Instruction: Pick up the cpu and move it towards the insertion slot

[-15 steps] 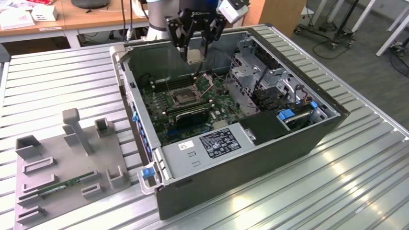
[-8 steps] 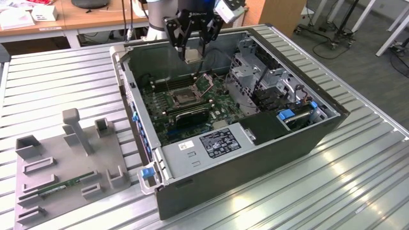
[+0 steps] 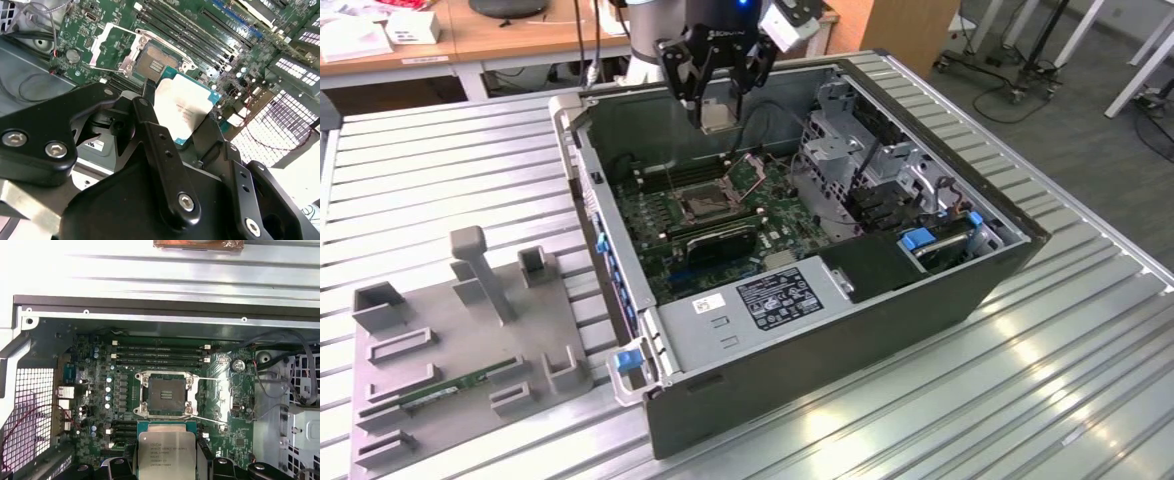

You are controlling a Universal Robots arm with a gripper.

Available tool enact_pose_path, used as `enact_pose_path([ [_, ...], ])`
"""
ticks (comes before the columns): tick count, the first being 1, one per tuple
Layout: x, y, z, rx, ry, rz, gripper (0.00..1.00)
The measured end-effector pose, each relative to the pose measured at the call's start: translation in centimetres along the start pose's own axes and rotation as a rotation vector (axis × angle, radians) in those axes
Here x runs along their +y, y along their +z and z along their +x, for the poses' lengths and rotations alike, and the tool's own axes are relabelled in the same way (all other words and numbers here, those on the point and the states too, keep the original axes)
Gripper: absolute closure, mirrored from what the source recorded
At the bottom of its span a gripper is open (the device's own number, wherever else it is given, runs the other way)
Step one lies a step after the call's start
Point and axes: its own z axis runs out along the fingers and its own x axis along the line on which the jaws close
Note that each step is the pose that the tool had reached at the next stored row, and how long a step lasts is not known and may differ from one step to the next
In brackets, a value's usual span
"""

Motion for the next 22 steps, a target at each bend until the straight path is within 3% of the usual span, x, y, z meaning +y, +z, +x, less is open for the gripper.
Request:
enact_pose_path([
  [12, 1.26, 1.35, 0.02, 0.0000, 0.000, 0.0000, 0.45],
  [22, 1.58, 1.50, 0.01, 0.0001, 0.000, 0.0000, 0.45],
])
